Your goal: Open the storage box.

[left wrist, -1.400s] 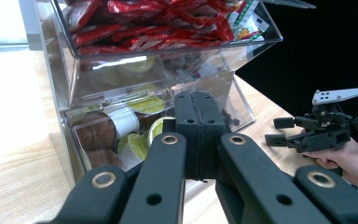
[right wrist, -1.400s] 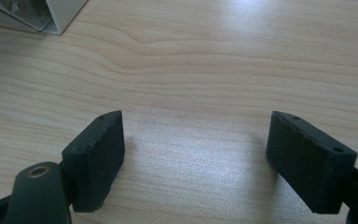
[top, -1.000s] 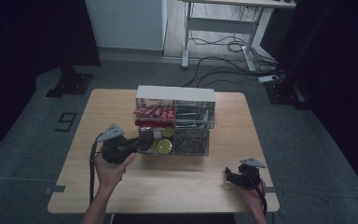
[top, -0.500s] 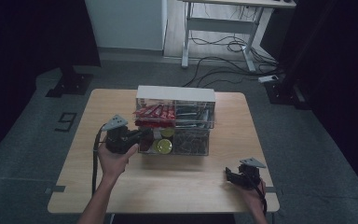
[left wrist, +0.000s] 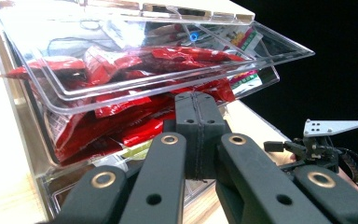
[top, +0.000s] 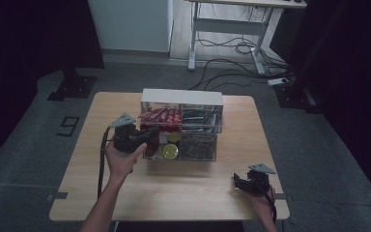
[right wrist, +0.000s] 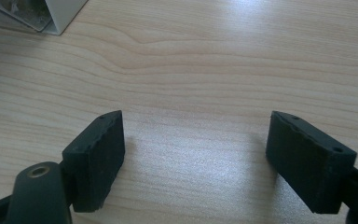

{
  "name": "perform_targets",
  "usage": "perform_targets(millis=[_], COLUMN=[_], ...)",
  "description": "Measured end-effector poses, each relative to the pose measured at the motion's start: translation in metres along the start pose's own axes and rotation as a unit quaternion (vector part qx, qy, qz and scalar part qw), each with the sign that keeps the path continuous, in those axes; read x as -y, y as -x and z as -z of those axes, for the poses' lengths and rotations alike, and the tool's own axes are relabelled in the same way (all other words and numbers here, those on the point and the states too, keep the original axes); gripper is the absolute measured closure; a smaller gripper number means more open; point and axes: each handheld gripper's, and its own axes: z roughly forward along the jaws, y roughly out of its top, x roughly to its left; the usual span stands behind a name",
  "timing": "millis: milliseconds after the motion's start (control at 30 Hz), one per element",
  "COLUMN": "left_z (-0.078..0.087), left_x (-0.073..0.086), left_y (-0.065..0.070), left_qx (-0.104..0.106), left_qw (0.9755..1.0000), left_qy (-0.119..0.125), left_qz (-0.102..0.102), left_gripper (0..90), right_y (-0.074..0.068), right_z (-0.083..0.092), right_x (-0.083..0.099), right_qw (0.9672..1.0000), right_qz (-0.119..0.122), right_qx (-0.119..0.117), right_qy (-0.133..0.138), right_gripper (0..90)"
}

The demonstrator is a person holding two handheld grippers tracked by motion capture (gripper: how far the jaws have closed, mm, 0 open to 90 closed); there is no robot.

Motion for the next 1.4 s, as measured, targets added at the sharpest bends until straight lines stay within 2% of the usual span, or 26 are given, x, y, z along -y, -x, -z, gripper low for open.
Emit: perform_targets(millis=[367, 733, 1033, 1400], left_z=[-0.001, 0.000, 0.002, 0.002], left_x=[-0.011, -0.022, -0.032, -0.040], left_y=[0.000, -0.001, 0.002, 0.002], left_qx=[-0.004, 0.003, -0.004, -0.007], left_qw=[1.0000, 1.0000, 0.9999, 0.9997], left_qy=[-0.002, 0.008, 0.014, 0.022], left_qz=[-0.003, 0.000, -0.008, -0.007], left_gripper=[90.0, 90.0, 90.0, 90.0], right_y=[0.000, 0.000, 0.000, 0.001], right_z=[0.000, 0.000, 0.000, 0.000], right_x=[0.000, 0.000, 0.000, 0.000], right_qw=[1.0000, 1.0000, 1.0000, 1.0000], right_qz=[-0.001, 0.000, -0.001, -0.002], right_qx=[0.000, 0.000, 0.000, 0.000], right_qy=[-0.001, 0.000, 0.000, 0.000], right_gripper=[19.2, 19.3, 19.3, 19.4])
